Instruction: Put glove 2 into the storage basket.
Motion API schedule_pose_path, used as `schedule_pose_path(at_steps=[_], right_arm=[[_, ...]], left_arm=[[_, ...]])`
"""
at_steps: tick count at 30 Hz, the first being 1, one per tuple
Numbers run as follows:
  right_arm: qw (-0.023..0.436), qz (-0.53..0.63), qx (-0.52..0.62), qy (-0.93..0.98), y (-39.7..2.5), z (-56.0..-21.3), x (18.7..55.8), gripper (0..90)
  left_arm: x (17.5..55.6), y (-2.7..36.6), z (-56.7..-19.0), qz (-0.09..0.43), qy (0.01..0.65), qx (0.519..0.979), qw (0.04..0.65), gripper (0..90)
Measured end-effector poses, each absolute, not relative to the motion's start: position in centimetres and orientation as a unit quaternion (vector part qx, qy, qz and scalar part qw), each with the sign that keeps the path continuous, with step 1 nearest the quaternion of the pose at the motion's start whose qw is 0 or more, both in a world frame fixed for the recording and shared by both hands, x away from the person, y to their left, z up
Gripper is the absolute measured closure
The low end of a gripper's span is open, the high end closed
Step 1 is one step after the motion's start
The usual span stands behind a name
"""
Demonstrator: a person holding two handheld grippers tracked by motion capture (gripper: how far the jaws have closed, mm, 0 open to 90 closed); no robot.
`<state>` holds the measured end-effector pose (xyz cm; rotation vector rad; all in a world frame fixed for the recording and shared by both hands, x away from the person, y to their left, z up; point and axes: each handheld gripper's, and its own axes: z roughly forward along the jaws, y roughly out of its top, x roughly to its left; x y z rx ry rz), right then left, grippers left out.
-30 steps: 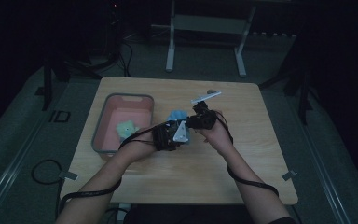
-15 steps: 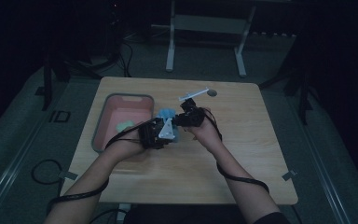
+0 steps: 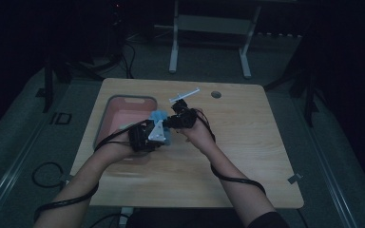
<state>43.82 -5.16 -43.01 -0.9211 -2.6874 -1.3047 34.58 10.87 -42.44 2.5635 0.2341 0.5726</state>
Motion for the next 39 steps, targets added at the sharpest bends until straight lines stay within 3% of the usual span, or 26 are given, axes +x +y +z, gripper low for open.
schedule_pose_path(at_steps=[39], right_arm=[[0.035, -0.413, -0.251, -0.875, 5.9, -44.0, 43.7, 77.2]], left_arm=[[33.2, 20.5, -42.4, 0.207, 0.136, 0.944, 0.216, 74.8]])
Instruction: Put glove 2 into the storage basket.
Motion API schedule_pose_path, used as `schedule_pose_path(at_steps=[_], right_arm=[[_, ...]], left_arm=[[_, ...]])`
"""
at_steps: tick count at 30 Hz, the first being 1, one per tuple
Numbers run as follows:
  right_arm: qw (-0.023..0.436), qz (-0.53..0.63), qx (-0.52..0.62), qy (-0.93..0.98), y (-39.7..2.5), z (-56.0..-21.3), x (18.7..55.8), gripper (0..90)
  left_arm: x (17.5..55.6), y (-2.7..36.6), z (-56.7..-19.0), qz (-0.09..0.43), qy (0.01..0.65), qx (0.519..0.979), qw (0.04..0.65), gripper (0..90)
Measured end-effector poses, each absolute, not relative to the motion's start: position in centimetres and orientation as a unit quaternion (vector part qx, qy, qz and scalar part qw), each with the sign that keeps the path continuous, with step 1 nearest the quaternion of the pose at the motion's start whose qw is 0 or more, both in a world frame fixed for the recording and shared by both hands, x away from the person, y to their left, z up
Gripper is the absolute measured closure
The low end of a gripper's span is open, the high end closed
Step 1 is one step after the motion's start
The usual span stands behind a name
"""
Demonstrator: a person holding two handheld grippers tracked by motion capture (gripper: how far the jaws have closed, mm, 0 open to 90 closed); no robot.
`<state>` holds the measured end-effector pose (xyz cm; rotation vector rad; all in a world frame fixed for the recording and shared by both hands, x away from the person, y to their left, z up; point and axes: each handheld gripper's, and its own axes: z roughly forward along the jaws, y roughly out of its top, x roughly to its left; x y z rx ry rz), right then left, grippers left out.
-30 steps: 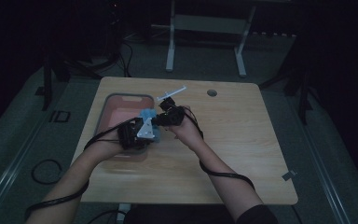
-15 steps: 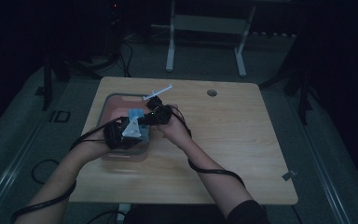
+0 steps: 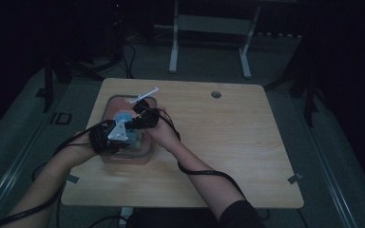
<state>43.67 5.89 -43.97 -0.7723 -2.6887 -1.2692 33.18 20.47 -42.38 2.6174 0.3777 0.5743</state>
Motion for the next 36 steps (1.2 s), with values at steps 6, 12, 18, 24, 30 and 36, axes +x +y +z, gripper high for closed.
schedule_pose_path(at_steps=[6, 12, 18, 24, 30, 36], right_arm=[[0.033, -0.411, -0.254, -0.875, 6.2, -44.5, 44.0, 77.2], [0.033, -0.400, -0.269, -0.876, 6.0, -45.6, 45.1, 77.1], [0.026, -0.381, -0.273, -0.883, 6.4, -47.2, 46.3, 77.0], [0.012, -0.365, -0.275, -0.889, 6.9, -48.1, 47.0, 76.6], [0.015, -0.355, -0.277, -0.893, 7.3, -48.9, 47.6, 76.0], [0.009, -0.344, -0.279, -0.897, 7.8, -49.0, 47.9, 72.4]], left_arm=[[33.7, 20.6, -42.9, 0.207, 0.137, 0.944, 0.218, 74.8], [34.8, 20.2, -44.1, 0.203, 0.142, 0.944, 0.217, 74.8], [36.0, 20.0, -45.6, 0.198, 0.150, 0.946, 0.210, 74.7], [36.9, 20.0, -46.8, 0.192, 0.162, 0.944, 0.214, 74.5], [37.4, 20.3, -47.8, 0.187, 0.174, 0.943, 0.215, 73.9], [37.9, 20.2, -48.4, 0.179, 0.185, 0.941, 0.220, 71.6]])
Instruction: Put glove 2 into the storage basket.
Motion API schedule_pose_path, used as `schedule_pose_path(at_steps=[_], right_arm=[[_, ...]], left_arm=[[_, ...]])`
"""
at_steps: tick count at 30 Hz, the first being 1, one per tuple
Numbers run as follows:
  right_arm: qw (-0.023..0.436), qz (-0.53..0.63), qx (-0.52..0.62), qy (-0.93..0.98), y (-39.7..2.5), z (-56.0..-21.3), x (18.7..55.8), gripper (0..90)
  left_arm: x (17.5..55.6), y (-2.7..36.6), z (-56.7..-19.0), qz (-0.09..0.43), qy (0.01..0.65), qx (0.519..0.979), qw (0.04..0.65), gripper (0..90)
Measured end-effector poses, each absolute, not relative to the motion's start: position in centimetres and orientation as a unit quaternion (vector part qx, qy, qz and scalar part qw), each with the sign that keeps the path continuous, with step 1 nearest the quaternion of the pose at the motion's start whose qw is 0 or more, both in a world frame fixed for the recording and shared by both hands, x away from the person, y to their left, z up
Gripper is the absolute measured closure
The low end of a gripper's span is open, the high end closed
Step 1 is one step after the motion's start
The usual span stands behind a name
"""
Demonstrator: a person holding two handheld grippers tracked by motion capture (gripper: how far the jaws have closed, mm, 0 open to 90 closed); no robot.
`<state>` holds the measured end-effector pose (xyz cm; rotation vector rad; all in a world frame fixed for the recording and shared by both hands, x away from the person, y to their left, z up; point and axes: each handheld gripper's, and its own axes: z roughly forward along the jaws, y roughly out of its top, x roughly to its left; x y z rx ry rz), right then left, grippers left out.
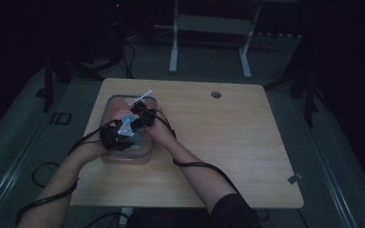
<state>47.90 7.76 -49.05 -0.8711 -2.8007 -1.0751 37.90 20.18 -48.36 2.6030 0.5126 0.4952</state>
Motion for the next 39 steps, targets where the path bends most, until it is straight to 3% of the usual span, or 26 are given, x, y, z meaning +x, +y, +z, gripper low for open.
schedule_pose_path(at_steps=[7, 13, 16, 22, 23, 26, 31, 39], right_arm=[[0.005, -0.346, -0.288, -0.893, 7.4, -48.7, 47.9, 58.9], [0.000, -0.357, -0.286, -0.889, 6.6, -48.1, 47.8, 55.6], [0.005, -0.367, -0.286, -0.885, 6.3, -47.7, 47.6, 51.3], [0.003, -0.382, -0.273, -0.883, 5.5, -46.4, 47.2, 46.3], [0.003, -0.392, -0.263, -0.882, 5.0, -45.7, 47.0, 41.7], [0.006, -0.390, -0.249, -0.886, 4.5, -45.2, 46.7, 30.9], [0.014, -0.395, -0.241, -0.886, 3.4, -45.1, 46.4, 20.0], [-0.001, -0.397, -0.242, -0.885, 1.4, -45.4, 46.0, 18.9]], left_arm=[[37.7, 19.8, -48.3, 0.177, 0.189, 0.941, 0.220, 66.3], [37.5, 20.0, -47.7, 0.184, 0.204, 0.934, 0.228, 56.7], [37.2, 19.9, -47.1, 0.194, 0.215, 0.927, 0.240, 44.4], [36.6, 20.0, -45.6, 0.200, 0.238, 0.912, 0.269, 31.2], [36.6, 20.0, -45.4, 0.204, 0.241, 0.909, 0.271, 21.8], [36.6, 19.9, -45.2, 0.201, 0.257, 0.905, 0.274, 15.0], [36.5, 19.4, -45.1, 0.197, 0.269, 0.899, 0.283, 7.9], [36.1, 18.2, -44.6, 0.176, 0.269, 0.895, 0.309, 3.6]])
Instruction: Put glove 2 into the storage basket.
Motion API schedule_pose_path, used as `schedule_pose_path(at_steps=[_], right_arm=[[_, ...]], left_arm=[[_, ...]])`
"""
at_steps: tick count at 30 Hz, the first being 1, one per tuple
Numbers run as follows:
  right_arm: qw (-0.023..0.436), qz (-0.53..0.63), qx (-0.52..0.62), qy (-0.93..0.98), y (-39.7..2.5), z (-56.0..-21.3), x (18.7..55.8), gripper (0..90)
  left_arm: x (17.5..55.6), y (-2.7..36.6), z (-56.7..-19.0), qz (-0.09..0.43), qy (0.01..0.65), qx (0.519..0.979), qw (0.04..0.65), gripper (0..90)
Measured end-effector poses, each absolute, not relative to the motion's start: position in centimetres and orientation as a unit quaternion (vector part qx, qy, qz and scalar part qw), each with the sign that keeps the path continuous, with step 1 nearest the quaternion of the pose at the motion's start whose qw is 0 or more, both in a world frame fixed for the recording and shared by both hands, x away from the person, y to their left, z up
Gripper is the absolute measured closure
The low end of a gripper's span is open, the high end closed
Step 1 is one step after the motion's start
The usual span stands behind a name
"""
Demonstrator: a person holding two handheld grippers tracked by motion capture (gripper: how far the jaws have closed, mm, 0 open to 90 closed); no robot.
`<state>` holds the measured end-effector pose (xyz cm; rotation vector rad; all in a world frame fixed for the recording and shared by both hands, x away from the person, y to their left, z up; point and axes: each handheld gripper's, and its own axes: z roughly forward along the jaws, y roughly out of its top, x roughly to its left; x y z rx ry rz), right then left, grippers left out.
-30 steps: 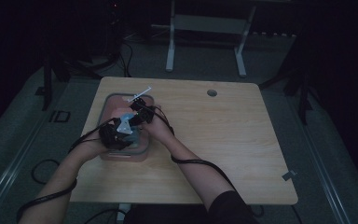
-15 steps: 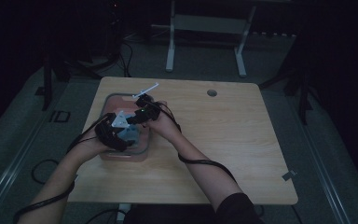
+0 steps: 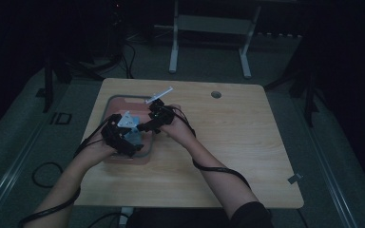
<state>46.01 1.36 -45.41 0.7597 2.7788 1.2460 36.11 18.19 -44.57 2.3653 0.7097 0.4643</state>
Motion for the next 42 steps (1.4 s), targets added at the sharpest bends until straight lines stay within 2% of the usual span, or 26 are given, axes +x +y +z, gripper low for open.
schedule_pose_path(at_steps=[17, 42], right_arm=[[0.041, 0.393, 0.239, 0.887, -4.3, -45.2, 44.9, 17.4], [0.047, 0.374, 0.269, 0.886, -10.2, -47.7, 44.7, 16.4]], left_arm=[[34.8, 13.0, -44.8, 0.167, 0.223, 0.901, 0.332, 3.6], [33.8, 8.9, -46.5, 0.150, 0.204, 0.902, 0.349, 3.6]])
